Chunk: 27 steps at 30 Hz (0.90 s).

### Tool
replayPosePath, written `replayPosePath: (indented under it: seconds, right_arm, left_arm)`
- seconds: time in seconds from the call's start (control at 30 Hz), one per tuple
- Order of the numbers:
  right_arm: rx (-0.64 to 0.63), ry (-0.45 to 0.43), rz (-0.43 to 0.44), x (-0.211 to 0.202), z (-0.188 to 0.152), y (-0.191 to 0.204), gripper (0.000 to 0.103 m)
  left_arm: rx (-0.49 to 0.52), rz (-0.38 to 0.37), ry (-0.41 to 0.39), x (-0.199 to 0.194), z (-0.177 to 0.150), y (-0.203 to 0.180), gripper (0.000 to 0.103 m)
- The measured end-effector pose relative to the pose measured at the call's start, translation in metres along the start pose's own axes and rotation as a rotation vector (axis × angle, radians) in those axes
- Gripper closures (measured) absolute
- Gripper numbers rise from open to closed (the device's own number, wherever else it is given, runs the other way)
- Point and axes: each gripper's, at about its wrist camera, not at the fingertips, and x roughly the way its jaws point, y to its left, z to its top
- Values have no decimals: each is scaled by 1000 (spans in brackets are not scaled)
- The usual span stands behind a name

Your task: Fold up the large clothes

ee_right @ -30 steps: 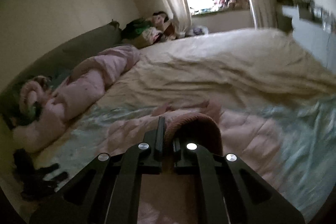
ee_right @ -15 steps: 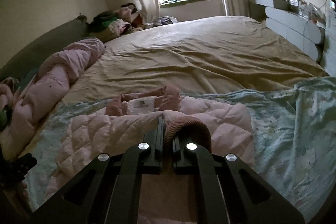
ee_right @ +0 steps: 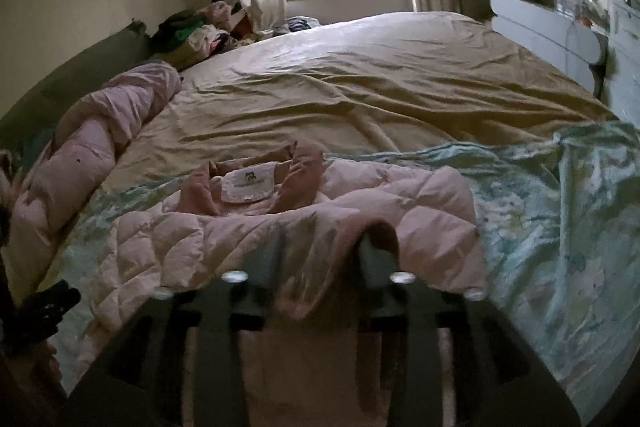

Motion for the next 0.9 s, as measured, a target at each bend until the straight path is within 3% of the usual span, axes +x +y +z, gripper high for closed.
replayPosePath:
  seconds: [0.1, 0.27, 0.37, 0.43, 0.67, 0.77, 0.9]
  right_arm:
    - [12, -35, -58, -10, -3, -5, 52]
    - [-95, -30, -73, -13, -12, 16, 51]
    - [-143, -20, -42, -10, -15, 37, 41]
    - [-184, -3, -5, -2, -18, 54, 38]
    - [-311, 158, 28, 58, -34, 109, 36]
    - [-348, 231, -34, 90, -44, 119, 27]
    - [-350, 306, -75, 124, -60, 116, 24]
  left_arm:
    - [-15, -3, 13, 7, 0, 3, 54]
    - [-11, -10, 76, 27, -3, 2, 54]
    - [5, 4, 148, 46, -14, 0, 54]
    - [14, 16, 151, 51, -20, -1, 54]
    - [26, 21, 146, 55, -27, 0, 54]
    - [30, 23, 141, 56, -28, 0, 54]
    - [34, 25, 141, 59, -29, -3, 54]
